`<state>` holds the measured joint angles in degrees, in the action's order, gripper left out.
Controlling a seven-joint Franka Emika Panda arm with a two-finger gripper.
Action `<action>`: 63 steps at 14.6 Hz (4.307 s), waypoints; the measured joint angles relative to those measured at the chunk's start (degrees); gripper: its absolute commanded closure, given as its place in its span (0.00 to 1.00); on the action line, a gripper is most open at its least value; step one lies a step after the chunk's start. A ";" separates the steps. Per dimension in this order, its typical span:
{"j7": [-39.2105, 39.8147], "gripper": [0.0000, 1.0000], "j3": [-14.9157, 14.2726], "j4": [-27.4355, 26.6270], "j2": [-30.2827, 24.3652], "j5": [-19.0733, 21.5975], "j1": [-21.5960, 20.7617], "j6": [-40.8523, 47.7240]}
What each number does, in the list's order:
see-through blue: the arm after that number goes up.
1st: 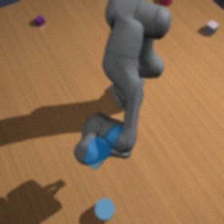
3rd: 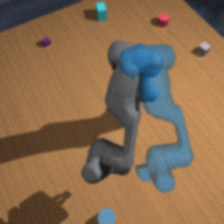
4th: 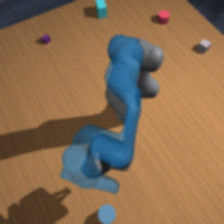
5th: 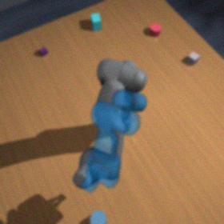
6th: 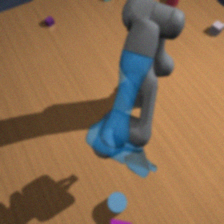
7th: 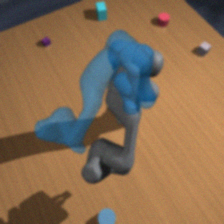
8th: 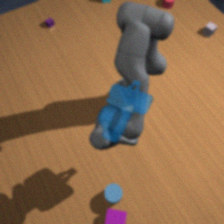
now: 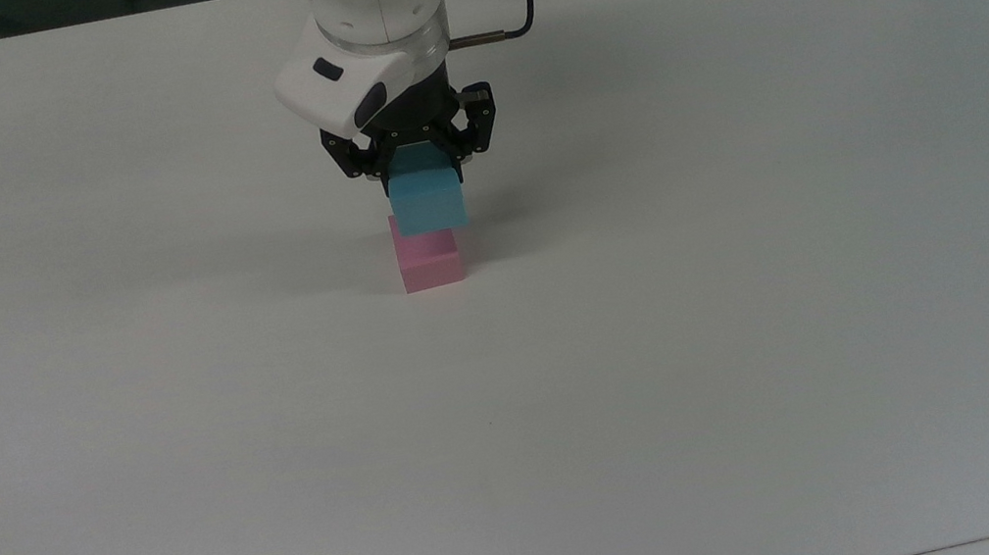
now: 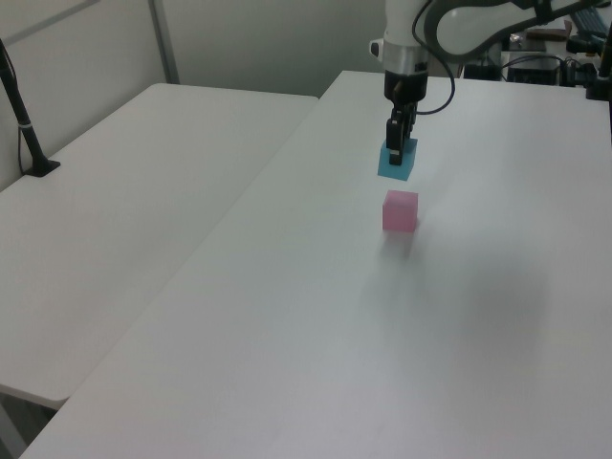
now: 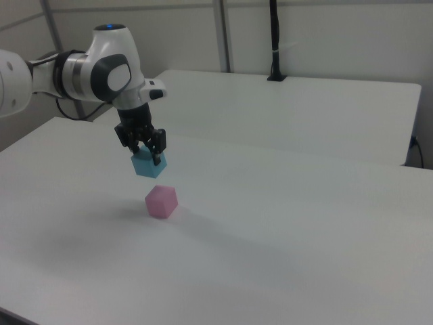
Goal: Put blue cube on pink cube
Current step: 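Lower the light-blue cube onto the pink cube's top face, then open the gripper and raise it away from the stacked cubes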
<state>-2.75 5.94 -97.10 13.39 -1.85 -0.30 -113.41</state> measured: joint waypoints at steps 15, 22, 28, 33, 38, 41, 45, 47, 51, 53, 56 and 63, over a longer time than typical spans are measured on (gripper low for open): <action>-2.62 0.66 -0.06 -5.64 0.78 -4.53 0.13 -5.69; -2.88 0.60 -0.05 -6.21 1.32 -6.11 -0.04 -5.76; -3.99 0.00 -0.03 -7.00 1.42 -6.85 -0.51 -5.76; -5.58 0.00 -0.03 -6.92 1.42 -8.18 -0.53 -5.76; -6.02 0.00 -0.35 -2.54 -1.34 -8.18 -0.21 1.62; -6.03 0.00 -0.53 2.18 -4.49 -7.93 1.63 8.94; -2.90 0.00 -1.66 7.95 -6.93 -5.44 3.43 18.25; 1.53 0.00 -5.05 9.25 -9.00 -1.96 3.64 20.49; 2.68 0.00 -10.74 9.50 -11.70 1.21 1.65 20.96; 2.54 0.00 -14.73 9.49 -11.74 1.34 -2.04 20.96; 2.54 0.00 -15.95 9.48 -11.67 1.34 -3.16 20.96; 10.58 0.00 -16.85 9.48 -11.61 1.34 -2.91 20.96</action>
<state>7.83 -10.91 -87.62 1.78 -0.51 -3.21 -92.45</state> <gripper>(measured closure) 0.000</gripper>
